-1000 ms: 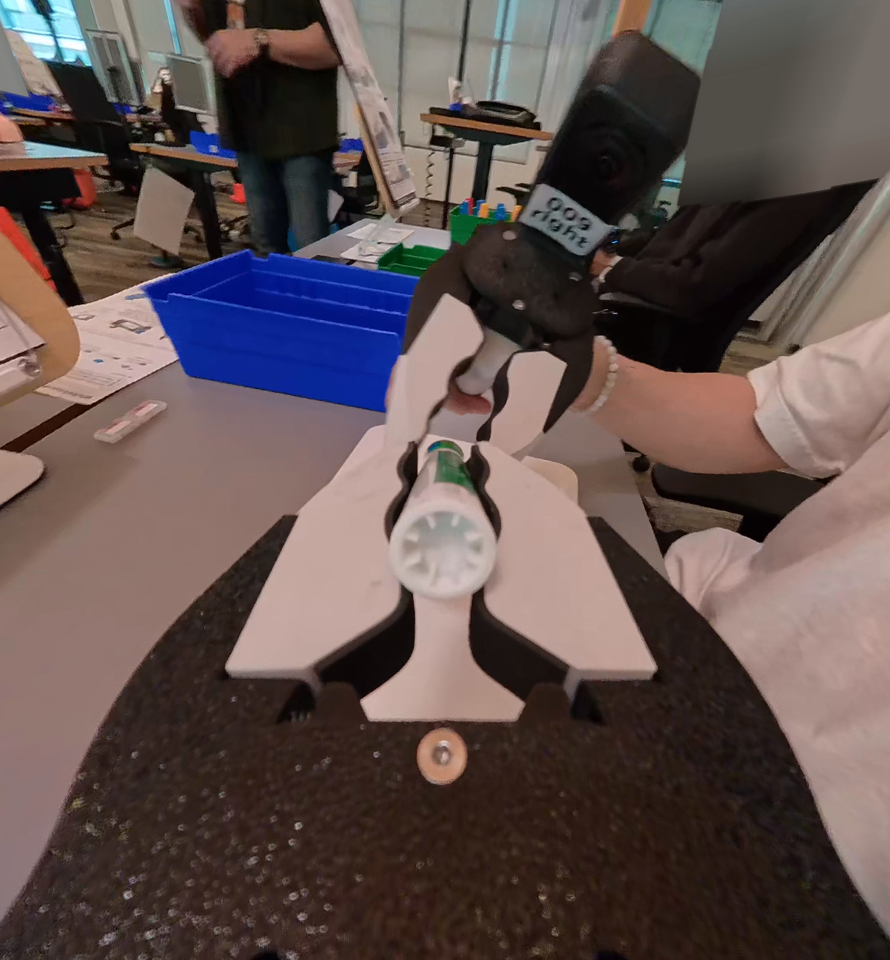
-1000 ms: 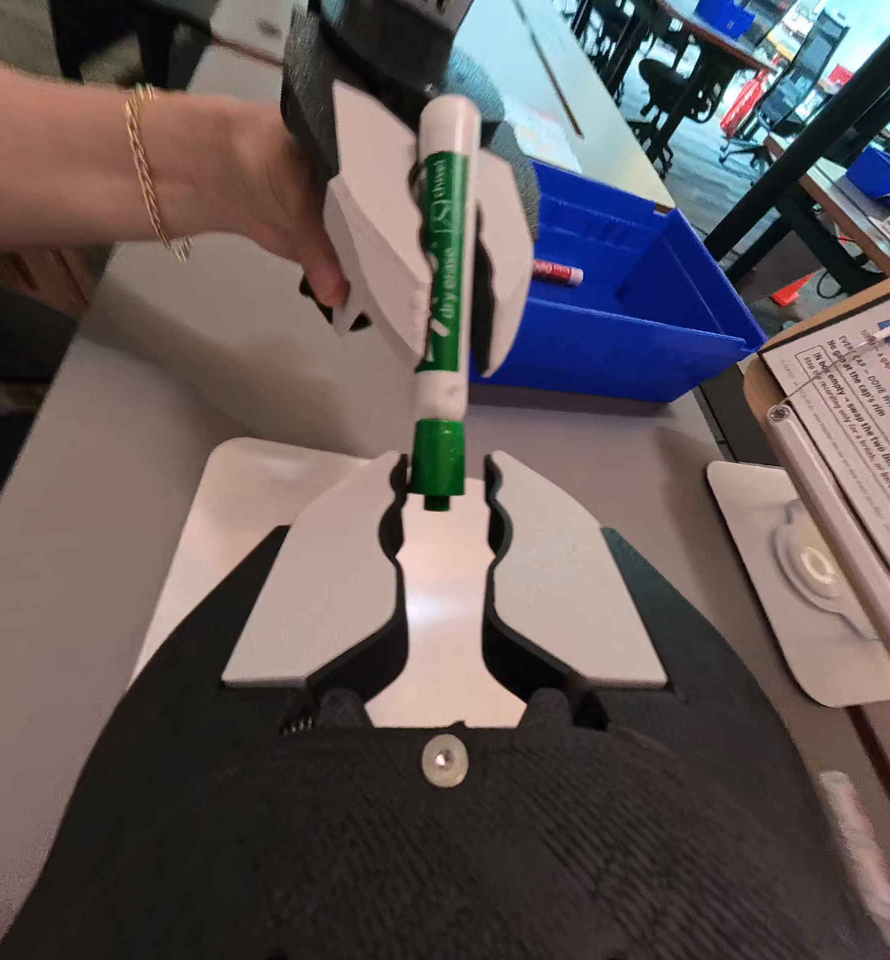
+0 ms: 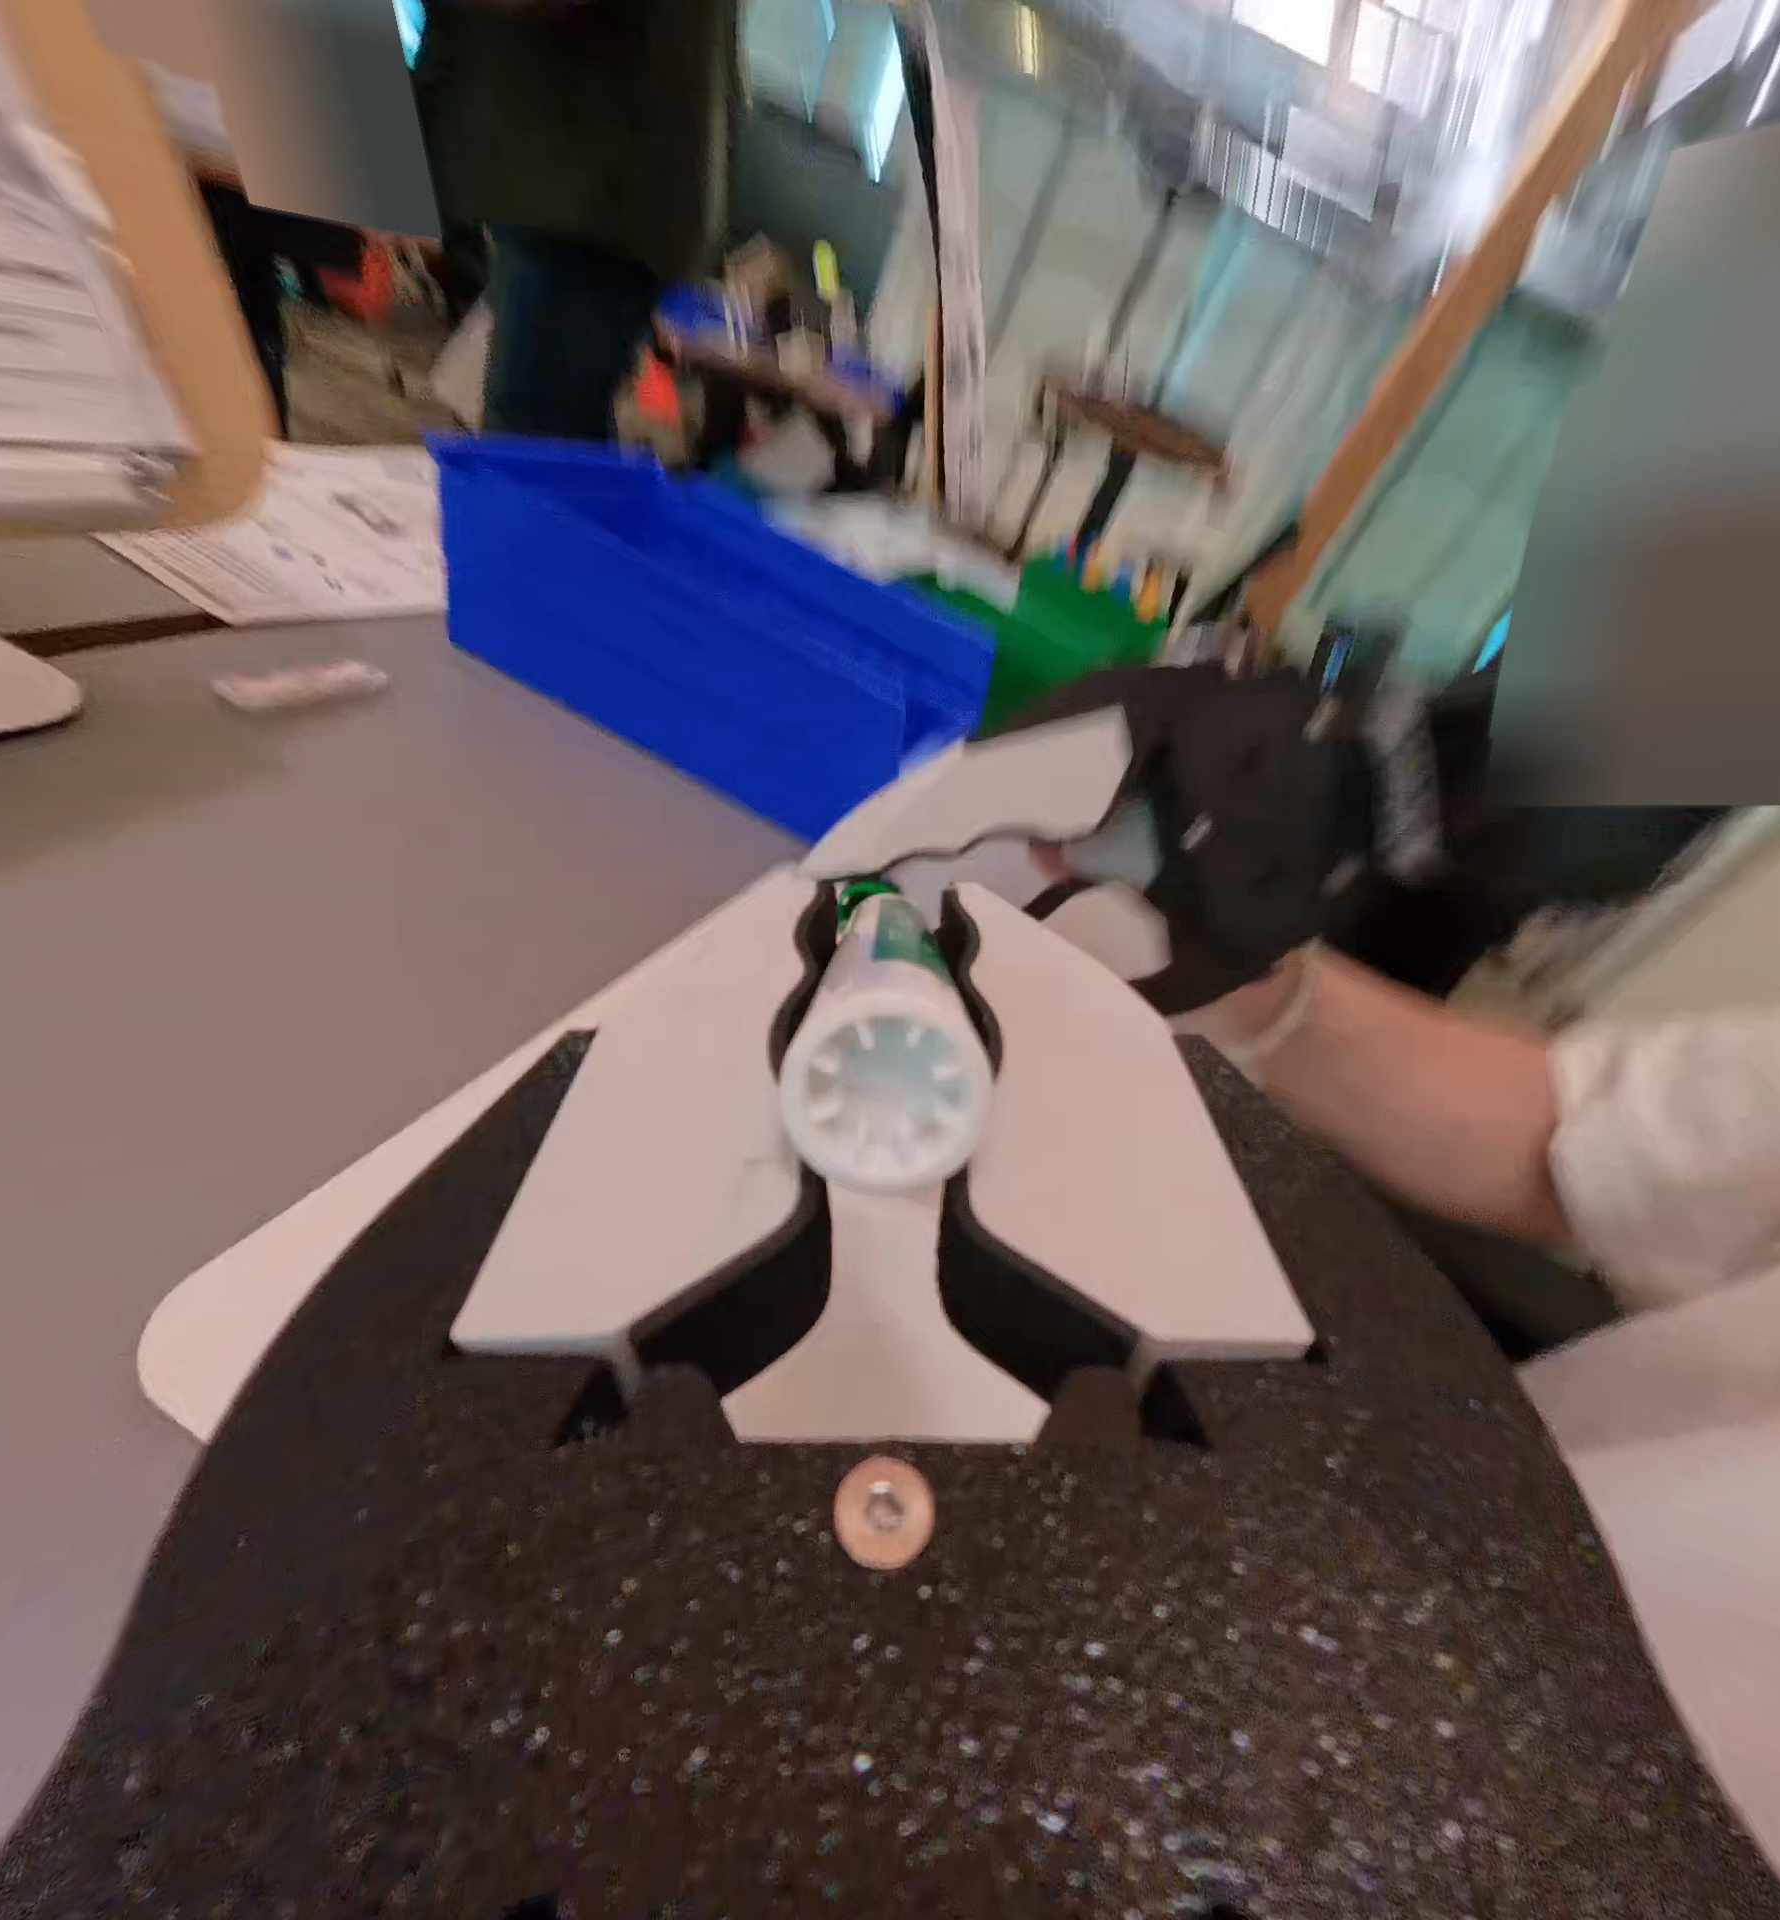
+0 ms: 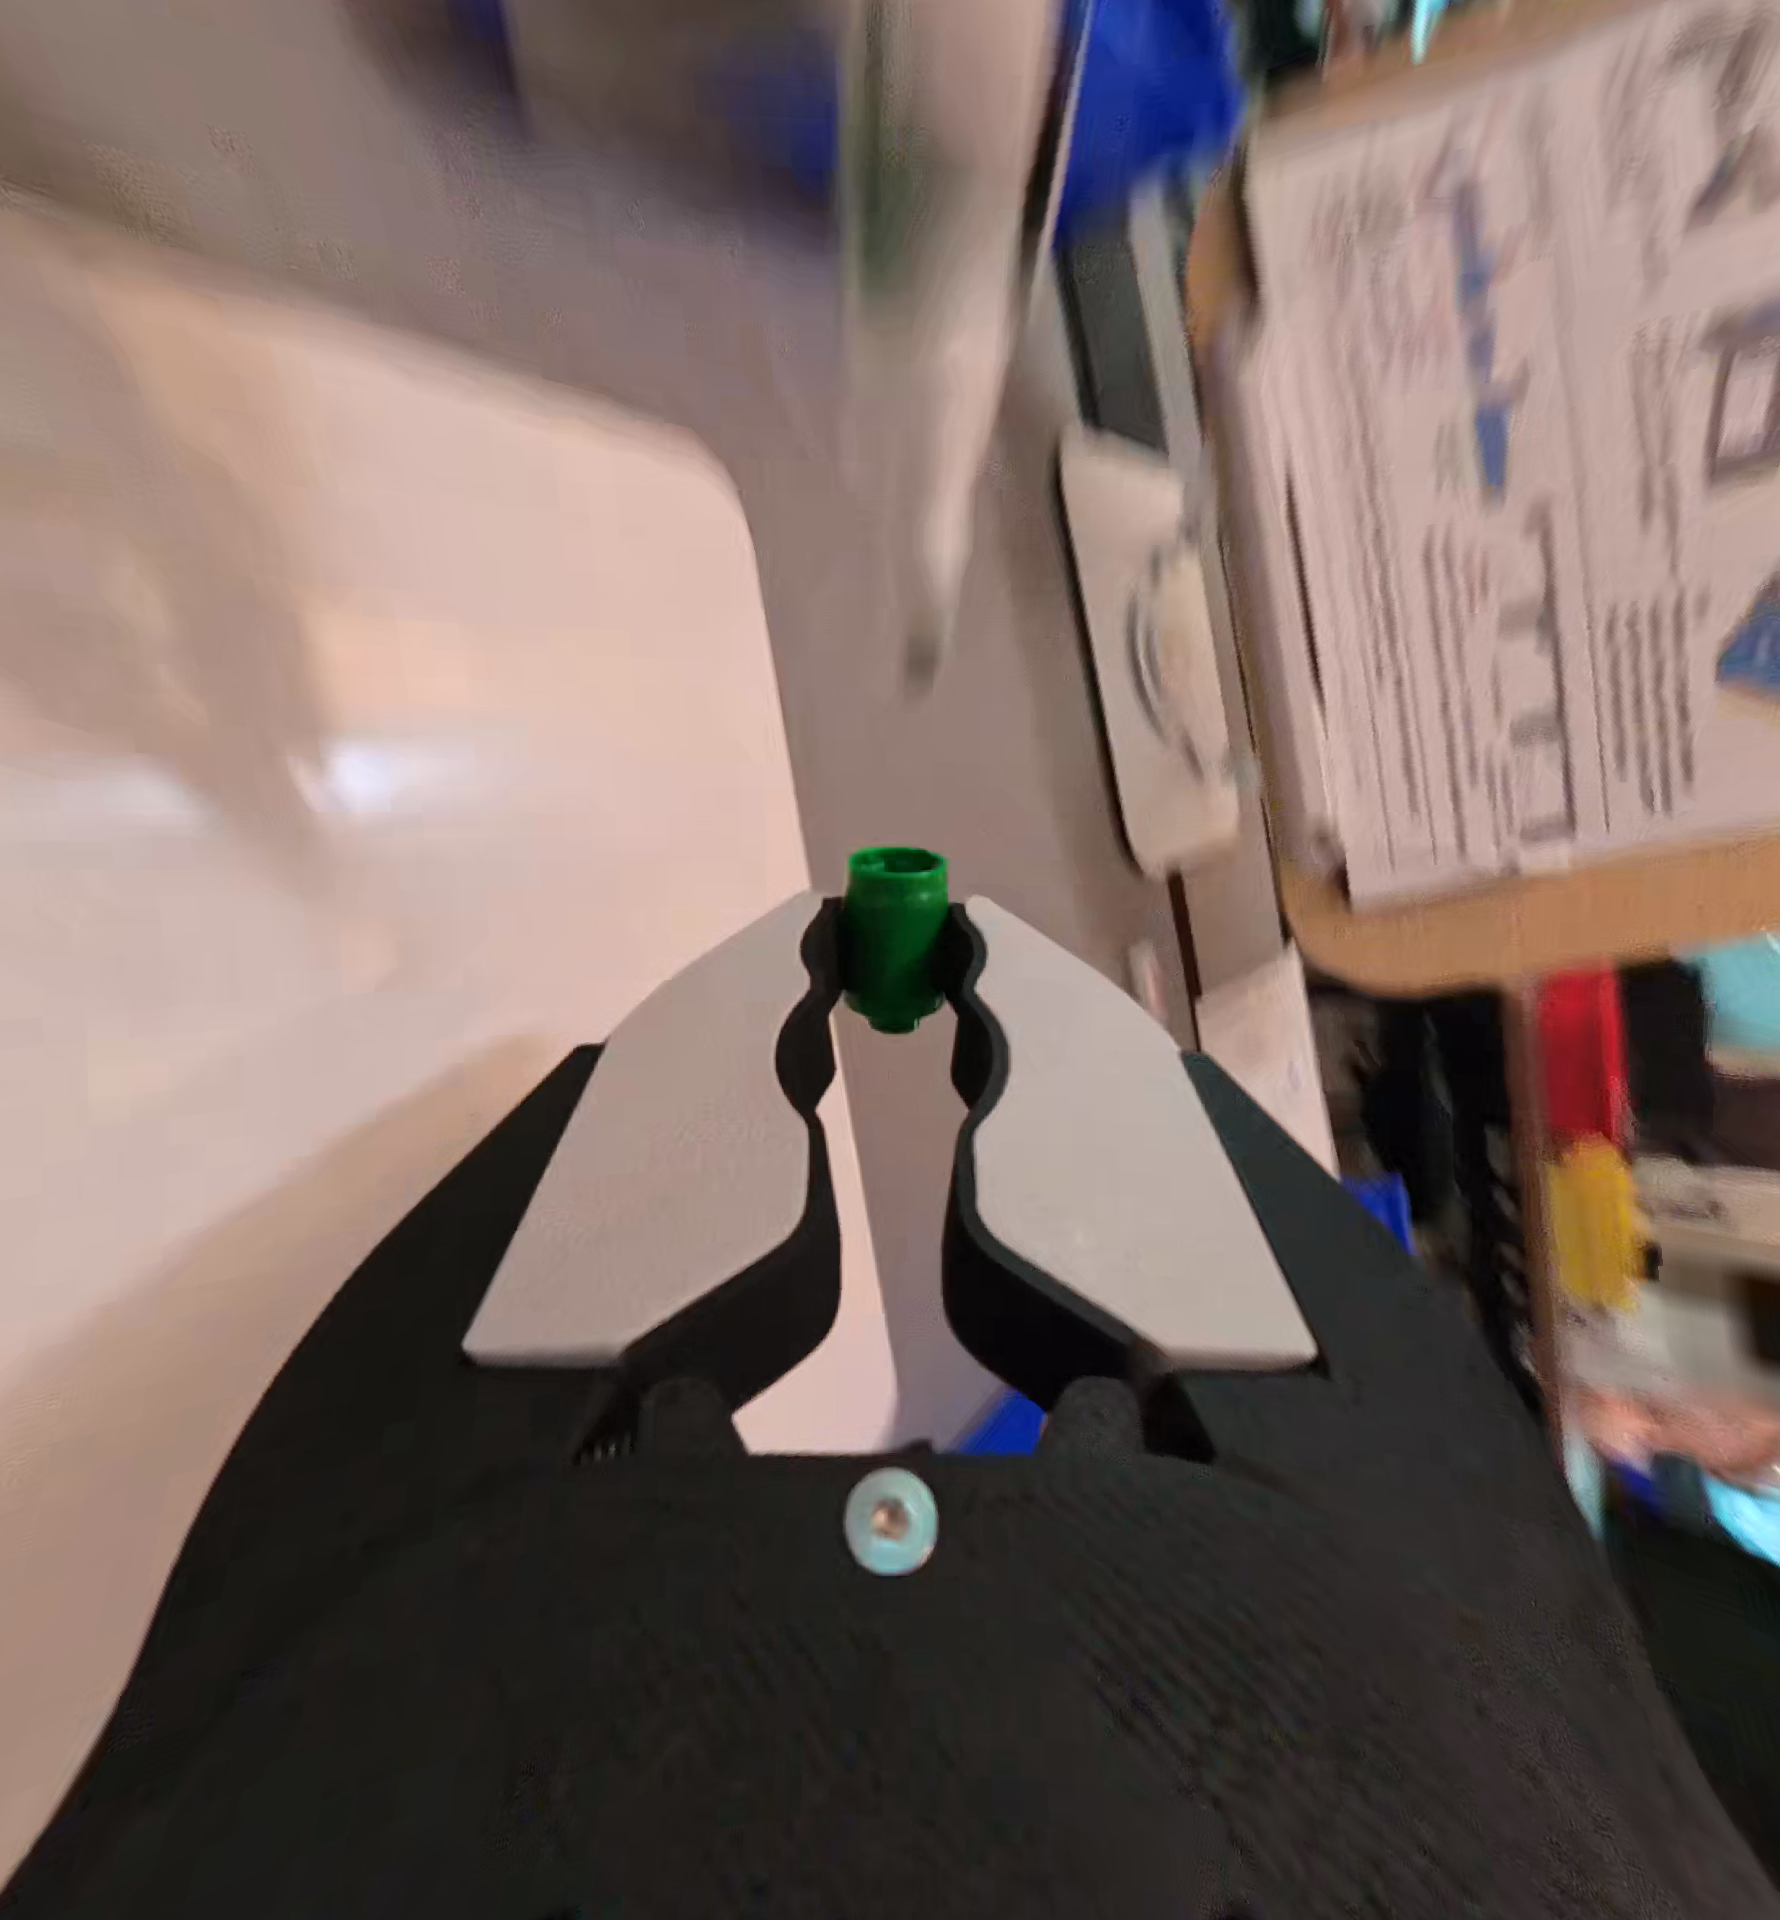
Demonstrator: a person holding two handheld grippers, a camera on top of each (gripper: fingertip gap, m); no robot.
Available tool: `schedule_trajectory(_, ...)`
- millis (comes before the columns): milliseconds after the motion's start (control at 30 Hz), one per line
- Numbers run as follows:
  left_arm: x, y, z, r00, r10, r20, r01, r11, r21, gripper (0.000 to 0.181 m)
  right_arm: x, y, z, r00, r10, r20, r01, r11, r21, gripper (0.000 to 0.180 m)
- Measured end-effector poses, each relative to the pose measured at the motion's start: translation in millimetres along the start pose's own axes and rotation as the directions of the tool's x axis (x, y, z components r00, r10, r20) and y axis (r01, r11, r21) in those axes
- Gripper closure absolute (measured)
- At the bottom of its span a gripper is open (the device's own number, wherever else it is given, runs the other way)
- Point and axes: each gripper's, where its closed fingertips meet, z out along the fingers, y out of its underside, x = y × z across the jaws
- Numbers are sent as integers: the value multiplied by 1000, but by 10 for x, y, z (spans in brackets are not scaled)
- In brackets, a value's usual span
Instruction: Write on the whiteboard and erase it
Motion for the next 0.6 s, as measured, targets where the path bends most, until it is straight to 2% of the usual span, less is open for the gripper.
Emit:
schedule_trajectory(33,-68,-140,-150,1000,-25,11,24,997,78,162,-21,220,30,999,38,31,-37,999,-22,160)
schedule_trajectory(67,-139,-201,-296,997,53,54,-57,995,83,162,-104,334,7,978,169,122,-173,985,23,160)
schedule_trajectory(100,-231,-187,-411,986,114,126,-118,992,32,162,-109,454,-54,951,267,153,-276,960,39,160)
schedule_trajectory(167,-241,-118,-510,979,152,139,-147,988,-43,162,-103,666,-184,911,370,183,-382,924,34,160)
schedule_trajectory(267,-312,69,-485,969,191,158,-168,975,-145,162,-91,741,-331,791,551,267,-591,801,98,160)
schedule_trajectory(333,-302,116,-402,978,164,125,-147,980,-132,162,-118,784,-366,753,593,285,-640,761,107,160)
schedule_trajectory(500,-332,174,-243,990,113,90,-102,988,-119,162,-315,991,-375,735,617,283,-639,769,-16,160)
schedule_trajectory(600,-351,189,-228,993,92,77,-82,988,-130,162,-347,970,-398,711,631,310,-665,746,8,160)
